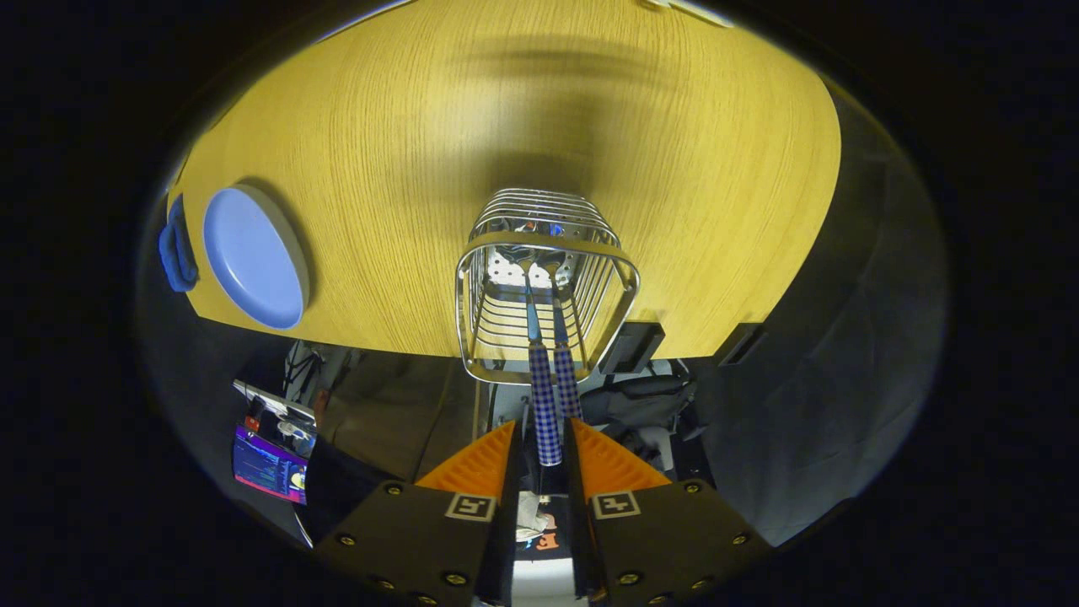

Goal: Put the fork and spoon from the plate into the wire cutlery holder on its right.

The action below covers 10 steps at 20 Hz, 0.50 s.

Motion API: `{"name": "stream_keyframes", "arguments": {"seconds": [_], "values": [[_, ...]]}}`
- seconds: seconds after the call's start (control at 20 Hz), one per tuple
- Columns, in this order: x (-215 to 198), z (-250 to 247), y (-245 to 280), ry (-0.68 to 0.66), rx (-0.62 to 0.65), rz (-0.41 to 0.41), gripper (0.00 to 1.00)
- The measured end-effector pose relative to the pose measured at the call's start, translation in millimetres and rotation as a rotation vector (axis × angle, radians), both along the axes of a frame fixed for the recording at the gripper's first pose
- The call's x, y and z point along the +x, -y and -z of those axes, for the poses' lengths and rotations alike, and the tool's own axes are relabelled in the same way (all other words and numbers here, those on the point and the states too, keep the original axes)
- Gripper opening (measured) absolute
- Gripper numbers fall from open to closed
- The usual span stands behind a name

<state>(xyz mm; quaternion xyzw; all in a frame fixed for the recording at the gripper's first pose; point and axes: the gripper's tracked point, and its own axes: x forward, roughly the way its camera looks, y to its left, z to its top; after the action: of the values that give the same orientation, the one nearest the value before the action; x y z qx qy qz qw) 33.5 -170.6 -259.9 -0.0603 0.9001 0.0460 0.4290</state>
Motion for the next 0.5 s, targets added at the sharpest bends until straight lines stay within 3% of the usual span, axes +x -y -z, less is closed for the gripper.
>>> {"name": "stream_keyframes", "arguments": {"seconds": [0.1, 0.25, 0.35, 0.45, 0.5], "values": [[-2, -9, -3, 0.056, -0.005, -0.002, 0.43], [-24, -14, -10, 0.126, 0.018, -0.022, 0.43], [-32, -16, -15, 0.18, 0.026, -0.028, 0.5], [-33, -20, -19, 0.261, 0.028, -0.031, 0.51], [-30, -23, -25, 0.316, 0.041, -0.025, 0.62]]}}
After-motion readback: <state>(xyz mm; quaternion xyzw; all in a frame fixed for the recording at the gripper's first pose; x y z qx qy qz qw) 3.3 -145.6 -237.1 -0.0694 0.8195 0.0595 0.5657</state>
